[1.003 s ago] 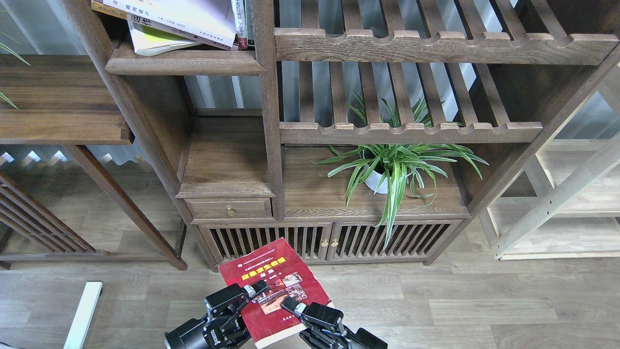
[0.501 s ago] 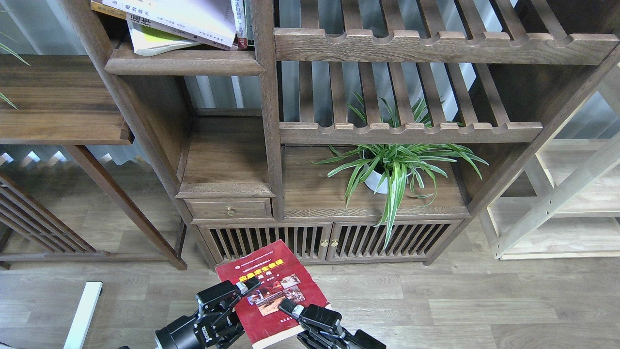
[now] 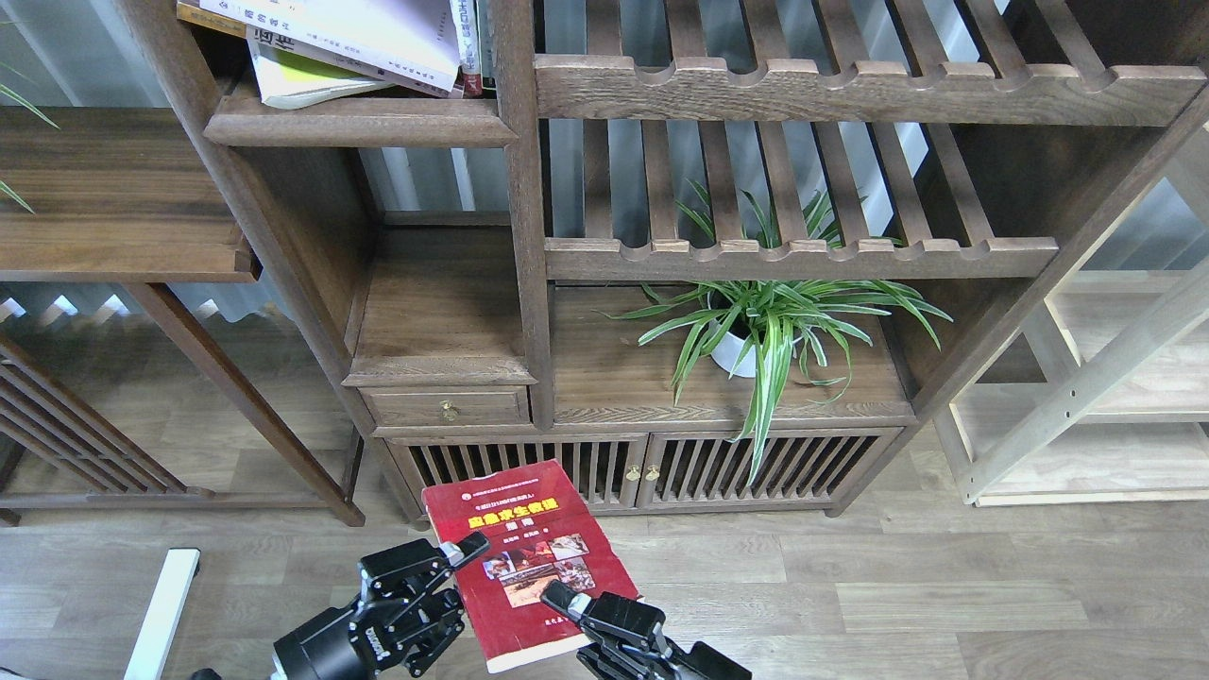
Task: Organize books on shelf
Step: 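Bring the left gripper to the red book's edge and grasp it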
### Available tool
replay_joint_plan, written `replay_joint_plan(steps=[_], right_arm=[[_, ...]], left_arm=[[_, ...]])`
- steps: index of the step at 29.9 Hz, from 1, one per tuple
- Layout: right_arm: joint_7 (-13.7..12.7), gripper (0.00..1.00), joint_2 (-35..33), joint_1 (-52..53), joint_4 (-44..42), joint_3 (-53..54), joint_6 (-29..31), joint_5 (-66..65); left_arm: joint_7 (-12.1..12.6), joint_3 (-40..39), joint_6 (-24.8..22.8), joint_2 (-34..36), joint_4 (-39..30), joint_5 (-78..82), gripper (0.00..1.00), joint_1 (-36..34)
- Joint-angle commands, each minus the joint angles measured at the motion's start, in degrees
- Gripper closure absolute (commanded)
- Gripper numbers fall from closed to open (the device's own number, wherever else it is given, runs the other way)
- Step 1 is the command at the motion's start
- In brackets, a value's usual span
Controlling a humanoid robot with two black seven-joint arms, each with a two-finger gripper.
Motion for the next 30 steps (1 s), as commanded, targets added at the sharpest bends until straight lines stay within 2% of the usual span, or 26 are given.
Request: replay_joint_plan(steps=[1,8,14,18,26,30], right_arm=[[0.0,0.73,0.0,0.43,-0.03,-0.94,0.0,-0.09],[0.0,0.73,0.0,0.43,-0.03,-1.55,0.0,-0.71],[0.0,0.74,0.0,0.35,-0.03,-4.02,0.0,-1.67],[0.0,0.73,0.0,0.43,0.06,-4.02,0.0,-2.29],[0.0,0.74,0.0,1.4,0.15,-4.37,0.0,-2.29],[0.0,0.74,0.0,2.02,0.59,-4.37,0.0,-2.29]], left_arm=[[0.0,0.47,0.0,1.29,-0.45,-0.54,0.59,-0.49],[0.0,2.14,0.0,2.96,-0.27,-1.86,0.59,-2.33],[0.0,5.74,0.0,2.96,0.26,-2.56,0.51,-5.85],[0.0,5.75,0.0,2.78,0.52,-2.56,0.4,-6.64],[0.0,5.92,0.0,2.7,0.52,-2.74,0.56,-6.65],[0.0,5.92,0.0,2.44,0.34,-2.83,0.61,-6.03]])
